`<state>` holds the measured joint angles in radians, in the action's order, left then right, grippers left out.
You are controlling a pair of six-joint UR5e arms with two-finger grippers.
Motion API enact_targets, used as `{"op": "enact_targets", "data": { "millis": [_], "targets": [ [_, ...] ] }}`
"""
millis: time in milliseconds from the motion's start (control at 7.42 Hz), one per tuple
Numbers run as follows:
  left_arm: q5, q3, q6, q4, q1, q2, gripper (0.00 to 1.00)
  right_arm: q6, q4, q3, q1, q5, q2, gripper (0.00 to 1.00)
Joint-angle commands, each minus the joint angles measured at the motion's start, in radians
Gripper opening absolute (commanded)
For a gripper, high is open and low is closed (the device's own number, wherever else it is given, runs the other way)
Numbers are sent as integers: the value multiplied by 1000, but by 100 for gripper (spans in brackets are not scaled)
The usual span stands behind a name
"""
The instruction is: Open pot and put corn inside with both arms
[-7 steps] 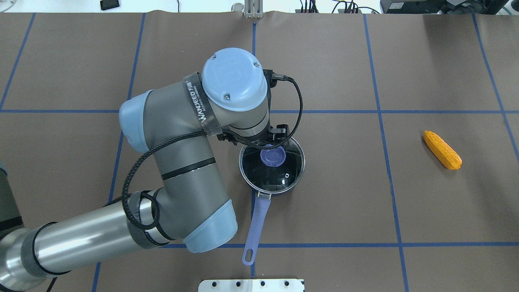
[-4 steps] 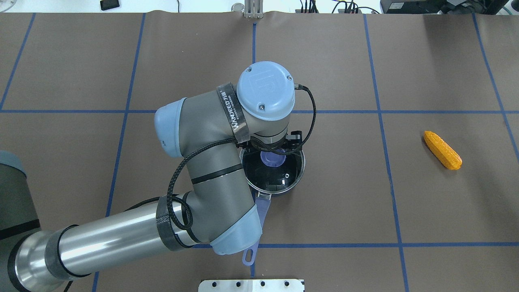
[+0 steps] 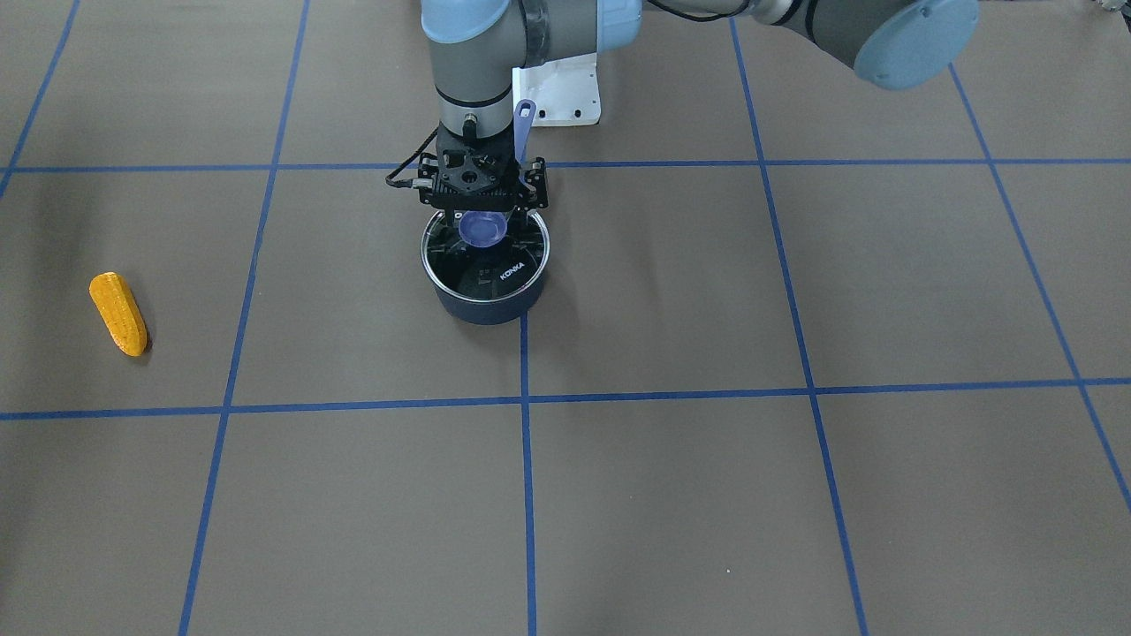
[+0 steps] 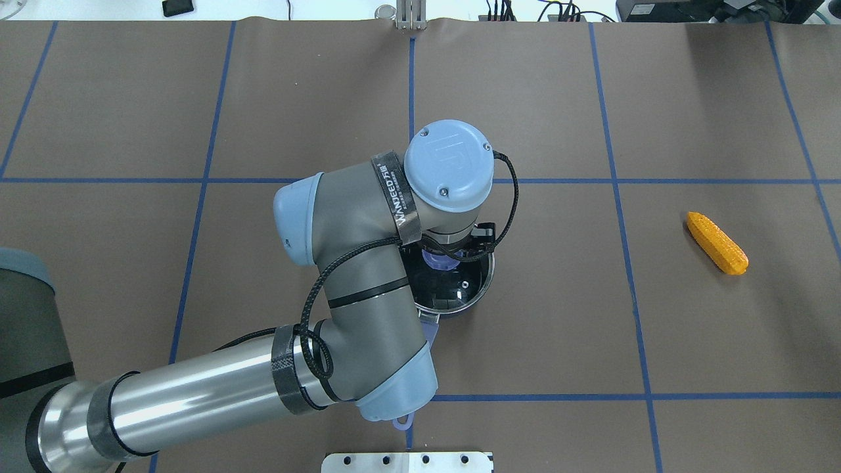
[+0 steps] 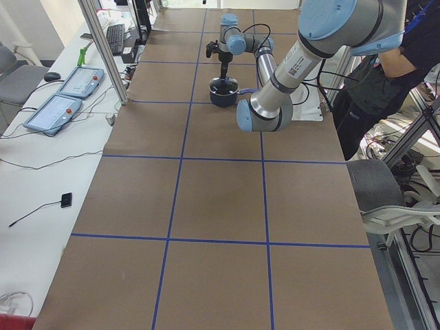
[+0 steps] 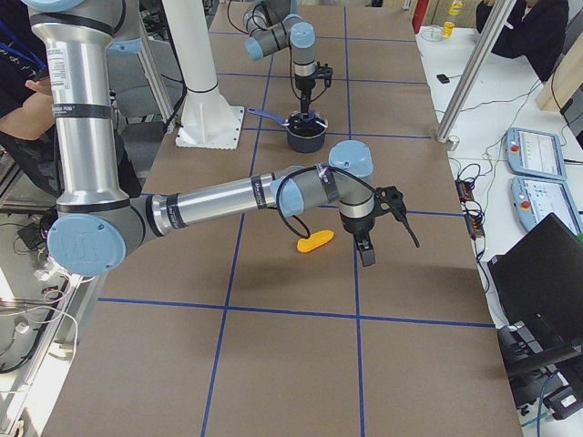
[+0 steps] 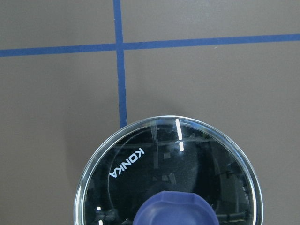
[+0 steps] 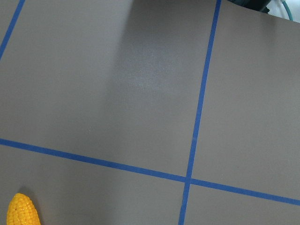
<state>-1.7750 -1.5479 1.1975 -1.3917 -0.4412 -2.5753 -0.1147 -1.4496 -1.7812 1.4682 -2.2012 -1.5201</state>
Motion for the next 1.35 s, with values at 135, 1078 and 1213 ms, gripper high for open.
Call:
{"op": "enact_targets", "data": {
  "millis": [135,1078,1213],
  "targets": [
    [19,28,-1,-44,7,3,89,0,0,-1,-3,0,0,100],
    [9,-230,-57,-26,-5,137,0,0,0,-4,-3,0,0,100],
    [8,-350,-163,18,-32,236,0,-2,0,-3,-3,0,0,100]
  ]
}}
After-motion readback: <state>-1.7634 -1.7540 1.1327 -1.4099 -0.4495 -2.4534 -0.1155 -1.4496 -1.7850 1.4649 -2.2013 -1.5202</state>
